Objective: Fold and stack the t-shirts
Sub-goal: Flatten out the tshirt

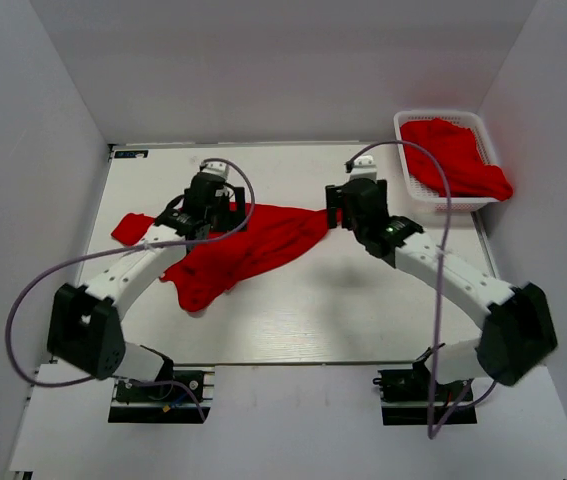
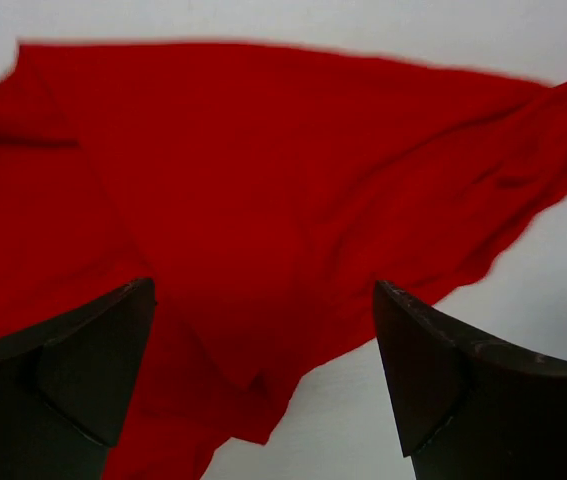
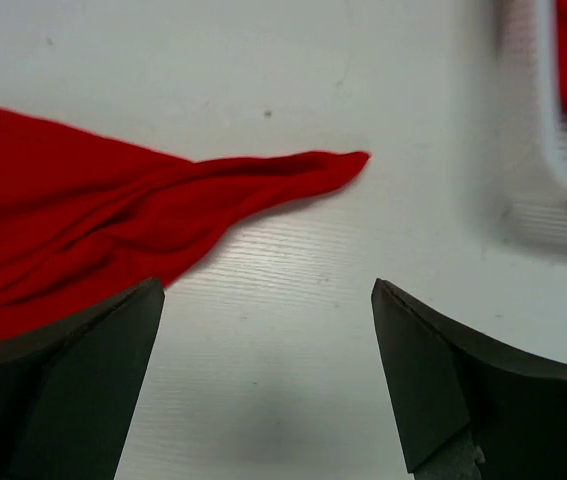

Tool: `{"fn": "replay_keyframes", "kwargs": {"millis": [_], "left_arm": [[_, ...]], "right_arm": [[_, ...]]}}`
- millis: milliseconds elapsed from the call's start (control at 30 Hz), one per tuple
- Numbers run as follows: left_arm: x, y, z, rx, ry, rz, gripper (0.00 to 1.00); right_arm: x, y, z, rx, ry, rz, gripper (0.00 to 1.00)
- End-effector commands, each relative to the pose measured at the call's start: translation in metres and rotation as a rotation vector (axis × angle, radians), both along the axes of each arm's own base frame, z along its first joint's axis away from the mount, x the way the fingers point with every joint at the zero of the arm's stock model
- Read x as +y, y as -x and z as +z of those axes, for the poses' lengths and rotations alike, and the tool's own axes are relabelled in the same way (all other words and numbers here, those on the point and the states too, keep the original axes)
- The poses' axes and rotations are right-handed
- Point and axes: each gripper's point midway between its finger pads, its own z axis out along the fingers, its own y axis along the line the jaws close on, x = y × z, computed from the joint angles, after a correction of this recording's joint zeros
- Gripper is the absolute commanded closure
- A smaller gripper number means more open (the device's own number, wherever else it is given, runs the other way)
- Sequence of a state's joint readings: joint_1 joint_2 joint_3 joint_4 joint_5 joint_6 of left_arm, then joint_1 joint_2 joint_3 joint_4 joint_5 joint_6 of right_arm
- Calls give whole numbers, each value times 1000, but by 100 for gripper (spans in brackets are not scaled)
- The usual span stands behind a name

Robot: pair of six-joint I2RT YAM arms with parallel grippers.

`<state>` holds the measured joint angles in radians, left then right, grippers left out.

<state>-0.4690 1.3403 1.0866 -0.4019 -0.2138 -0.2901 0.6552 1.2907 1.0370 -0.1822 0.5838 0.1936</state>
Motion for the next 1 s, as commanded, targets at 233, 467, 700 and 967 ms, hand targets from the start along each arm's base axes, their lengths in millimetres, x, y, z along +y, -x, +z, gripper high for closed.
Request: {"fn": "replay_keyframes", "kwargs": {"millis": [233,467,700,967], "left_arm": [[-2,19,-92,347,79,-9,0],[-17,40,-94,288,78,-183,0],[8,43,-118,333,-55,-127,0],[0,39,-118,283,-77,-245,8]], "right_arm": [[20,-63,-80,275,-96,-34,10],[-6,-83,-103,352,-149,-67,10],[-7,-90,-105,373,-174,-31,10],[-17,-99,-113,402,-199,-31,10]]}}
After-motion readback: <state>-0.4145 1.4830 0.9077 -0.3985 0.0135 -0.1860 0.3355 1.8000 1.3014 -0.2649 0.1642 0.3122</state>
